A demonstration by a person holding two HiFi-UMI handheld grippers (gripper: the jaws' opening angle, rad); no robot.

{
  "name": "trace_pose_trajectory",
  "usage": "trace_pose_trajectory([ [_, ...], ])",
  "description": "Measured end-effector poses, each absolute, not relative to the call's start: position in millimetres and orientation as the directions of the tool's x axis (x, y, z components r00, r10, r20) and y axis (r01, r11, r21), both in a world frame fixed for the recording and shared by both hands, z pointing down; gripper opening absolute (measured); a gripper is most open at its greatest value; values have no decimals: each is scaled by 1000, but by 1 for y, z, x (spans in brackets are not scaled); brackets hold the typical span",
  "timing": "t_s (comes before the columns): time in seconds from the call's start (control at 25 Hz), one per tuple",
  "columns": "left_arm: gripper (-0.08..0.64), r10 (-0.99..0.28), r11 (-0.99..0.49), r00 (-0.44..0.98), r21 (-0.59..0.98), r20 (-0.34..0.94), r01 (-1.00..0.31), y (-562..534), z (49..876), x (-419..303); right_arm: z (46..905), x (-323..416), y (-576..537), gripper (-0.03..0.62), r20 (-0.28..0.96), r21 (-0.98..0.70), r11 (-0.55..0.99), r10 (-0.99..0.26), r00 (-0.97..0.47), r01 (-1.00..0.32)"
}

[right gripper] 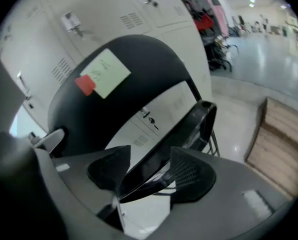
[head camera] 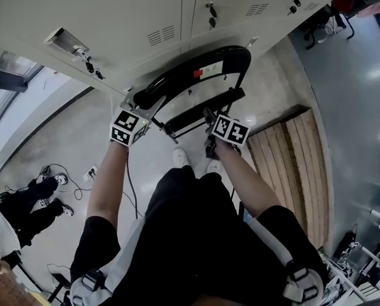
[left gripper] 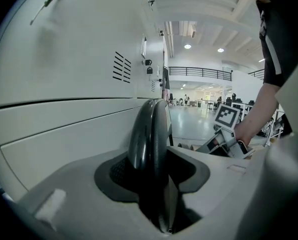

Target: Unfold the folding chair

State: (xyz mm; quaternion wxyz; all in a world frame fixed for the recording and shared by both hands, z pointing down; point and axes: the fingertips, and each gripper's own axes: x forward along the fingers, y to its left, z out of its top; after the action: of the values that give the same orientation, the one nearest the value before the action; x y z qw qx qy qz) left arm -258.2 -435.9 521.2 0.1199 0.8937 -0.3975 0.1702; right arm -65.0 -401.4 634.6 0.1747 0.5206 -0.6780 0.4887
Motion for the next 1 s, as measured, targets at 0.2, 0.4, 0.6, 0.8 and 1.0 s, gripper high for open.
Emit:
trace_pose_trajectory([
  [0.2, 166, -676, -642, 612, 80, 410, -763, -419, 516, -249, 677, -60, -379, 308, 846, -478, -325, -420, -328, -816],
  [0.4, 160, -661, -659, 627, 82, 413, -748, -401, 512, -237, 694, -47, -388, 337, 828, -508, -403, -473, -302, -761],
  [0.6, 153, -652, -664, 635, 93, 414, -742, -386, 510, -226, 712, -32, -390, 334, 842, -499, -459, -456, -287, -735],
  [0.8, 151, -652, -664, 633, 89, 418, -742, -382, 509, -222, 723, -38, -396, 298, 834, -515, -439, -456, -311, -736],
  [1.0, 158, -668, -638, 603, 81, 435, -765, -379, 512, -222, 719, -40, -393, 241, 810, -528, -342, -476, -342, -777],
])
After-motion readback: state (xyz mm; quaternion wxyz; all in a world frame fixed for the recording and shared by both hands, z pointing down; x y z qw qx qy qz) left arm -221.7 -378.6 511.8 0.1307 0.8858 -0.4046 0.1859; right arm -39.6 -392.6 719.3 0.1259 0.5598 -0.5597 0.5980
